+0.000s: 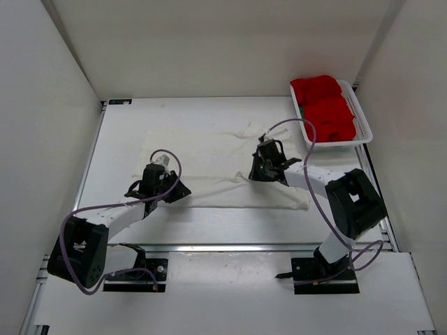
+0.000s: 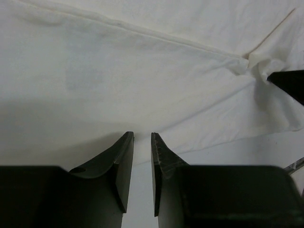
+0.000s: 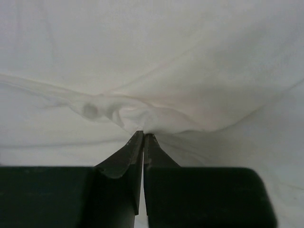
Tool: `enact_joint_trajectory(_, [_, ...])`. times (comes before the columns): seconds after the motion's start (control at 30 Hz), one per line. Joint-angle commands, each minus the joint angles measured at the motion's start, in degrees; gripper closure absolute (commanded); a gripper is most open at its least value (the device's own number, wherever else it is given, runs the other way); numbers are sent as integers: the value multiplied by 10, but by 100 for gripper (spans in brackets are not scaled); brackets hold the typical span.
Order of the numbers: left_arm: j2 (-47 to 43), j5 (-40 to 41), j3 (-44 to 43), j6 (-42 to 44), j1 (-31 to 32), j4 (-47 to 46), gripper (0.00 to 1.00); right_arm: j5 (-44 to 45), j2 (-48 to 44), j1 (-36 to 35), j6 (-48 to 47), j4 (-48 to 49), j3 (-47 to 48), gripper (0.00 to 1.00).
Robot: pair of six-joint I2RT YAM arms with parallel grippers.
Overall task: Fold and stack the t-shirts
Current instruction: Fold the flattened tshirt in 1/3 of the way, then grap the side of the flattened tshirt furthest away from the robot with both arms
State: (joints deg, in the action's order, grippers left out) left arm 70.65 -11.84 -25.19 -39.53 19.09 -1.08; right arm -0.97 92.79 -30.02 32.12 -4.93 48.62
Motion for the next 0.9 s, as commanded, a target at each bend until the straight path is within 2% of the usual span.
enact_joint_trajectory(0.0, [-18, -9, 1, -4, -5, -13, 67, 7, 40, 6, -34, -10, 108, 100])
enact_joint_trajectory(0.1, [-20, -11, 3, -6, 0, -9, 68, 3, 112, 7, -57, -39, 210, 100])
enact_joint_trajectory(0.13, [-24, -10, 3, -7, -3, -9, 68, 8, 134, 4, -63, -42, 227, 97])
enact_joint_trajectory(0.2, [-27, -6, 4, -11, -2, -6, 68, 28, 159, -6, -79, -39, 277, 85])
enact_joint_trajectory(0.23, [-32, -4, 2, -16, -2, -9, 68, 26, 161, -10, -80, -42, 288, 82])
enact_joint_trajectory(0.37, [-27, 10, -13, -13, 17, -2, 68, 25, 98, -17, -89, -12, 233, 64])
enact_joint_trajectory(0.43, [-10, 25, -30, -8, 41, 5, 67, 49, 63, -4, -104, 31, 170, 60])
enact_joint_trajectory(0.47, [5, 25, -38, -6, 46, 4, 67, 46, 52, 14, -105, 32, 166, 61])
enact_joint_trajectory(0.6, [26, 5, -42, -27, 62, -26, 67, 33, 103, 98, -137, -17, 252, 79])
enact_joint_trajectory(0.73, [24, 16, -46, -20, 76, -19, 67, 76, 222, 148, -166, -57, 363, 78])
enact_joint_trajectory(0.87, [22, 1, -36, -20, 75, -25, 67, 84, 321, 160, -181, -131, 501, 75])
